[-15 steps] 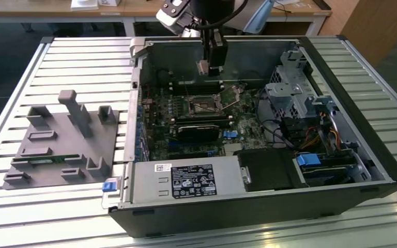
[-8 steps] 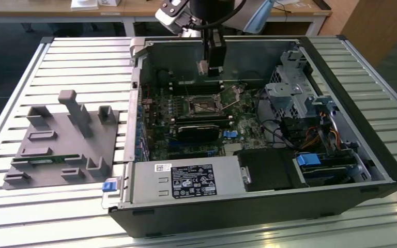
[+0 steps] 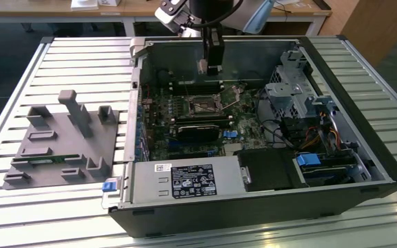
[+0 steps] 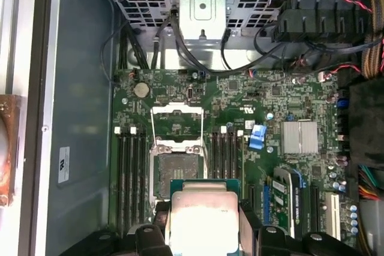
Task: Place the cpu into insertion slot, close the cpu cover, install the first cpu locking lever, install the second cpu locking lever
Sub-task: 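Place the cpu into insertion slot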
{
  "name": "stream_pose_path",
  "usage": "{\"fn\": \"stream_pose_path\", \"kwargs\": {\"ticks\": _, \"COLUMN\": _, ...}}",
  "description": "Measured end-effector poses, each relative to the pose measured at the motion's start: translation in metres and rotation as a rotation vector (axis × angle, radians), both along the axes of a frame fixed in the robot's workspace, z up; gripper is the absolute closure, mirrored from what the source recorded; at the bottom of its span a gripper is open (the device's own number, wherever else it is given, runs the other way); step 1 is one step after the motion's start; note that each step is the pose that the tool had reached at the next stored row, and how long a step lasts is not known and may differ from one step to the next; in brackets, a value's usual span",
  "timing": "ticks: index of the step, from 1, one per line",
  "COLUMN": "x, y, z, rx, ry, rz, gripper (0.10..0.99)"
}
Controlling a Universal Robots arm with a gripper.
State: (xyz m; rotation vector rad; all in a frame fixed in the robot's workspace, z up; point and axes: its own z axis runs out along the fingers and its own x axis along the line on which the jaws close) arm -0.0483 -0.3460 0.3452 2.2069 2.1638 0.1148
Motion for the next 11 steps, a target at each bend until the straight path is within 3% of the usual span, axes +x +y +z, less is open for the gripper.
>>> {"fn": "stream_pose_path", "kwargs": {"ticks": 11, "x": 0.0000, "y": 0.0012, "z": -0.0043, "rx": -0.001, "ry": -0.0004, "rz": -0.005, "gripper": 0.549}}
